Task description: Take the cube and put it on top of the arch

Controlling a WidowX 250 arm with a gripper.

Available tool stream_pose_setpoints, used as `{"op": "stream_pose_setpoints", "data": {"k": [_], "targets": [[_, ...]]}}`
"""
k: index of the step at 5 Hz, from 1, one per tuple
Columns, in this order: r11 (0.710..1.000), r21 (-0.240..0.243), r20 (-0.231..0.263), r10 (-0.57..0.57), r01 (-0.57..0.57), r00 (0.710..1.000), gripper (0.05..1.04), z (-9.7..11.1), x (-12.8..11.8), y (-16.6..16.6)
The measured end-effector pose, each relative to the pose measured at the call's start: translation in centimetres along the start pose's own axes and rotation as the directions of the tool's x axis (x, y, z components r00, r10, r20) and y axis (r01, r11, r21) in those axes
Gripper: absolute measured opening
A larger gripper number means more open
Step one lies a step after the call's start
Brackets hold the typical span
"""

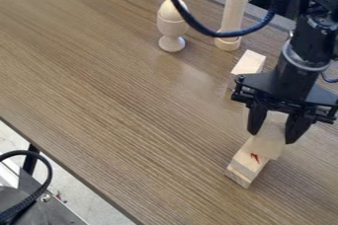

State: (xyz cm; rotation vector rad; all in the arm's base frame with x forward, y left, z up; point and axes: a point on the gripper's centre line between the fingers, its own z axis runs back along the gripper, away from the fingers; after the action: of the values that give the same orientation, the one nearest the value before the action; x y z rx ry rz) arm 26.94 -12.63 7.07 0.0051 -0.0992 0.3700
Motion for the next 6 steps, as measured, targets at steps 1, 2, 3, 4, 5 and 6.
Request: {"op": "stream_pose_setpoints", "data": {"k": [1, 2, 3, 4, 5, 6], "targets": [[0.999, 0.007, 0.020, -0.033, 0.033, 0.999, 0.534, 1.5, 0.9, 0.4], [0.995, -0.014, 0.032, -0.095, 0.096, 0.995, 0.534, 3.3, 2.9, 1.2], [0.976, -0.016, 0.058, -0.217, 0.218, 0.975, 0.534, 4.6, 5.7, 1.9], [0.943, 0.000, 0.033, -0.333, 0.333, 0.942, 0.534, 3.8, 7.6, 2.2], [0.914, 0.021, 0.034, -0.407, 0.406, 0.913, 0.534, 2.8, 9.7, 2.5], [0.900, 0.024, 0.038, -0.436, 0.435, 0.899, 0.534, 2.0, 10.9, 2.4]]}}
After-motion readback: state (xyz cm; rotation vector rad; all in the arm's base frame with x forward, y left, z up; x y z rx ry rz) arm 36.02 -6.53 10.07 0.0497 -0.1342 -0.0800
